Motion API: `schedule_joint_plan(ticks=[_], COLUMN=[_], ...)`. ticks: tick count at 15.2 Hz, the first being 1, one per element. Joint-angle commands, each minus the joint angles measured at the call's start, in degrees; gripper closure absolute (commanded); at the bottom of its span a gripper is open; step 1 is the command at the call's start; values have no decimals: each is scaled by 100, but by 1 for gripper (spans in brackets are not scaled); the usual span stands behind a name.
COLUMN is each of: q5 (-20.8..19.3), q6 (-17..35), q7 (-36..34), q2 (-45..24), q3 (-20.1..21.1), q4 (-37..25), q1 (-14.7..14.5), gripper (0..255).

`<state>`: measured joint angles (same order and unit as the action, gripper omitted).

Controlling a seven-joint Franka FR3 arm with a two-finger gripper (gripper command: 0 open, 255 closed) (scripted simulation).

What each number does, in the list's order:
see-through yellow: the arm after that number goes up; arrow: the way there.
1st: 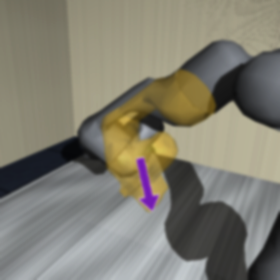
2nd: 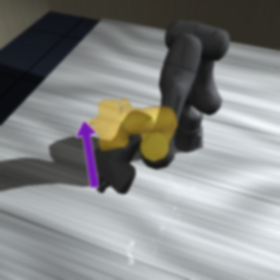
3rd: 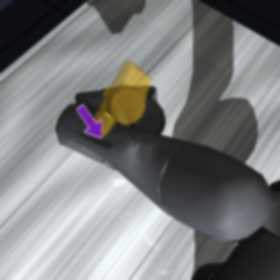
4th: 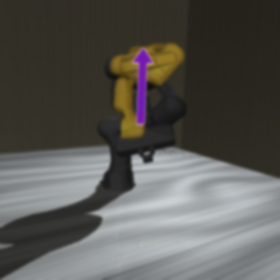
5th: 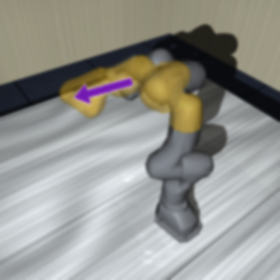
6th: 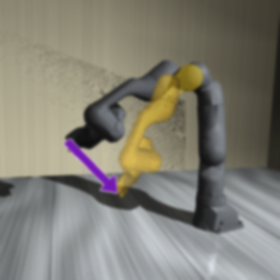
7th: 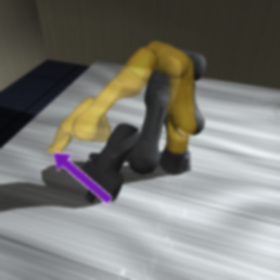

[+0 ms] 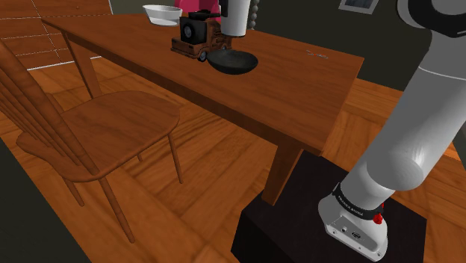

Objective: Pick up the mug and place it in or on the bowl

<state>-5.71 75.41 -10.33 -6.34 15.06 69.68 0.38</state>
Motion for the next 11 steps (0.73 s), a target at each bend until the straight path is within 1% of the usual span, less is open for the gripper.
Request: schedule_joint_plan(ticks=[1, 7, 11], q5=[37, 117, 149], q6=[218, 791, 1100], q7=[7, 18, 20], q2=[120, 391, 508], q3=[-12, -42, -54], q4=[327, 1160, 1581], q1=[26, 74, 91], gripper=[255, 255, 255])
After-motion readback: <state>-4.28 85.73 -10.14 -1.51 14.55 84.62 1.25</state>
